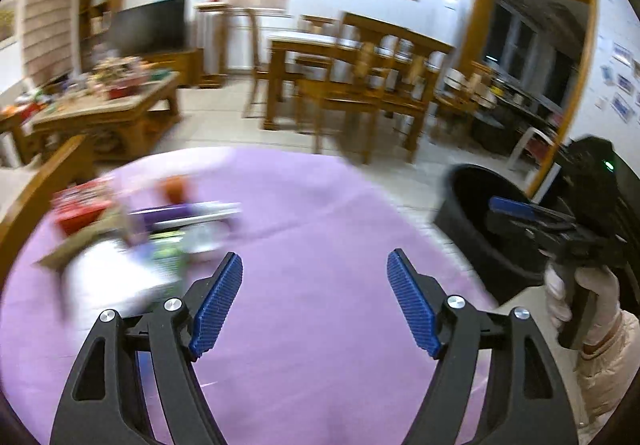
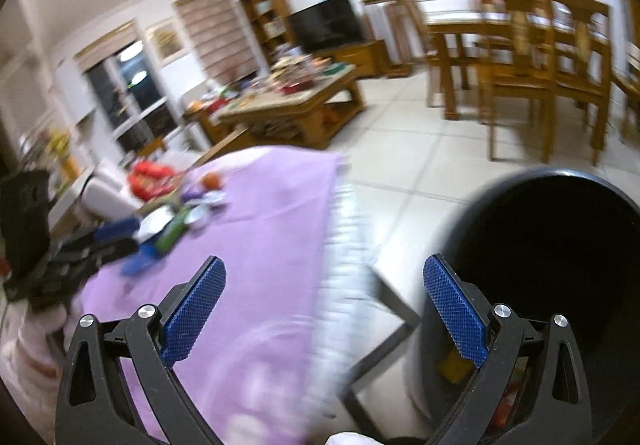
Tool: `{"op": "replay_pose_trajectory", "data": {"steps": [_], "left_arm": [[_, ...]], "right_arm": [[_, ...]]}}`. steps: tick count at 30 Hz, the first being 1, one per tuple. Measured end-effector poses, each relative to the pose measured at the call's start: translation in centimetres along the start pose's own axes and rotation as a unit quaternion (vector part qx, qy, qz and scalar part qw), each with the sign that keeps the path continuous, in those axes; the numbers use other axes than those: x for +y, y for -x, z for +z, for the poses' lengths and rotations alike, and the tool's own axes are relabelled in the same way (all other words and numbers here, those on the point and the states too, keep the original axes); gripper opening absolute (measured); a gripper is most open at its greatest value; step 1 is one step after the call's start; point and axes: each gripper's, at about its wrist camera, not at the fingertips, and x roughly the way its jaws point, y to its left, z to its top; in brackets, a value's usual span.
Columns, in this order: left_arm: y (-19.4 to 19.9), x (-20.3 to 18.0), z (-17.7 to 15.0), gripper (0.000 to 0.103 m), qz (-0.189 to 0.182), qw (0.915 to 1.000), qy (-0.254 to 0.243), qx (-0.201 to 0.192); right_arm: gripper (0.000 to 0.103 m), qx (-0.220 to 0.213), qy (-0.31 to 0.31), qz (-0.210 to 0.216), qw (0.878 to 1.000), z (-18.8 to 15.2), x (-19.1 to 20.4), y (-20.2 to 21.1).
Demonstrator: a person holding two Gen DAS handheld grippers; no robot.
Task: Collect trash
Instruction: 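Grasp the tan paper bag with the left tool while the right tool grasps the clear plastic tray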
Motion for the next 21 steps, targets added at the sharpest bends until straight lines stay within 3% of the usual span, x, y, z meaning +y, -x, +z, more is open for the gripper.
{"op": "replay_pose_trajectory", "data": {"steps": [3, 6, 11, 17, 21], "left_arm": [[1.7, 5.3, 0.2, 0.075, 0.025, 0.9996, 0.011, 0.002], [3.0, 10.2, 0.4, 0.075, 0.058, 0.9983, -0.01, 0.0], [2.0, 15.9, 0.5, 0.074, 0.08, 0.9948, -0.057, 0.024], [-1.0, 17.4, 0.7, 0.074, 0.068, 0.9884, -0.124, 0.056], [-2.4, 17.9, 0.0, 0.06, 0.043, 0.9877, -0.13, 0.076]], "right_arm": [[0.097, 0.017, 0.048, 0.035, 0.998, 0.2, 5.1, -2.0], [0.097, 0.029, 0.12, 0.069, 0.99, 0.0, 10.8, -3.9], [0.097, 0.043, 0.267, 0.097, 0.958, -0.8, 19.8, -7.3], [0.097, 0.072, 0.395, 0.109, 0.909, -1.7, 26.0, -11.7], [0.097, 0.092, 0.421, 0.112, 0.895, -1.7, 26.9, -13.9]]}}
